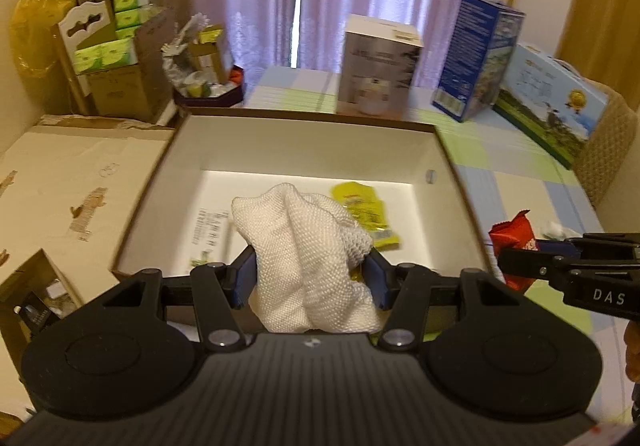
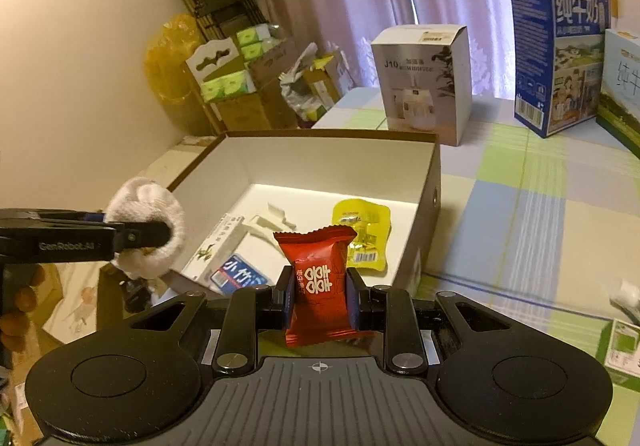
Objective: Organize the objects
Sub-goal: 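Carry the white towel and red candy packet over the brown box, then open the right gripper to drop the candy while the left gripper releases the towel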
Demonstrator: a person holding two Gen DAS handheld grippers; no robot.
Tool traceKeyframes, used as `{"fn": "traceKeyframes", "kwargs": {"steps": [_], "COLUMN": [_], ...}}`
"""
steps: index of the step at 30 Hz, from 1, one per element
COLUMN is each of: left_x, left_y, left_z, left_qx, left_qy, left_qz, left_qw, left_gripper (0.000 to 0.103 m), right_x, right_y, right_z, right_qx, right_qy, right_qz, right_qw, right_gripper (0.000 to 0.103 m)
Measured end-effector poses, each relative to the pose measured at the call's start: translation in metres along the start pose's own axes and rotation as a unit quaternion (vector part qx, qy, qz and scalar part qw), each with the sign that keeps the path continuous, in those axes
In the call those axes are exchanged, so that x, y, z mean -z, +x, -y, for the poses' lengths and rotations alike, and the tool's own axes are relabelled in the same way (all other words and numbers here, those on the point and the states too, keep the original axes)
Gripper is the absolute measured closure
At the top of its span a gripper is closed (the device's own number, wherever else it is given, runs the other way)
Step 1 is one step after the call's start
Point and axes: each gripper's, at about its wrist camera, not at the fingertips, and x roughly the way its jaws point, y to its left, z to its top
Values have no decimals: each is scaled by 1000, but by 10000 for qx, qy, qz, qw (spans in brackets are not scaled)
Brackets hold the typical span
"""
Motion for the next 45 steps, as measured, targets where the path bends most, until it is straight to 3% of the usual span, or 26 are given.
{"fn": "traceKeyframes", "kwargs": {"steps": [9, 18, 36, 45], "left_x": [-19, -31, -61, -64], "left_y": [33, 72, 135, 155], "left_z": [-41, -52, -10, 5], "left_qx": [-216, -124, 420, 533], "left_qy": [74, 182, 853, 1079], "left_qz": [-109, -364, -589, -691], "left_qw": [9997, 9991, 9937, 9903], "left_gripper": [52, 52, 52, 51], "right_x": [-14, -29, -56, -55], "right_y": [50, 90, 116, 113], "right_z": [-2, 5, 25, 30], "right_qx": [461, 864, 1227, 1160], "right_qy": [-26, -67, 38, 106], "right_qz": [-198, -396, -182, -274], "right_qw": [9987, 9954, 9923, 9928], "right_gripper": [80, 80, 79, 76]}}
